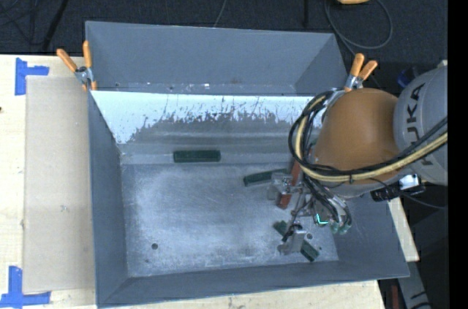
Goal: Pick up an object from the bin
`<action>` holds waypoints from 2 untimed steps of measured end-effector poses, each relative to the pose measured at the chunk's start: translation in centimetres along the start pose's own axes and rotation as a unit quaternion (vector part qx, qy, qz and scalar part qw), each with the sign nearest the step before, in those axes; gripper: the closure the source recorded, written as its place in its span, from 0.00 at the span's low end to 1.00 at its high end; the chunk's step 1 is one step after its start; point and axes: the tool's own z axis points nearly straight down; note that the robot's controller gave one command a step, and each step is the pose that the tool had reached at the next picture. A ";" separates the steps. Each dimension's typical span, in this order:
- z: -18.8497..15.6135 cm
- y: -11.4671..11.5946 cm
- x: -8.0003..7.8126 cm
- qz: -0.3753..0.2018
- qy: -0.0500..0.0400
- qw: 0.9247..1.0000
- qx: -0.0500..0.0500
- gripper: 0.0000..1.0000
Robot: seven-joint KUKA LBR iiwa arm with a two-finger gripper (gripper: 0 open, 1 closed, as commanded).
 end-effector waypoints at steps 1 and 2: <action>9.8 -6.9 -2.3 -0.158 -0.002 0.987 0.000 0.00; 9.7 -6.9 -2.3 -0.158 -0.003 0.988 0.000 1.00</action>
Offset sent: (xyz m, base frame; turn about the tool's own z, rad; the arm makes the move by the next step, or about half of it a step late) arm 0.0227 -0.0692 -0.0965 -0.3202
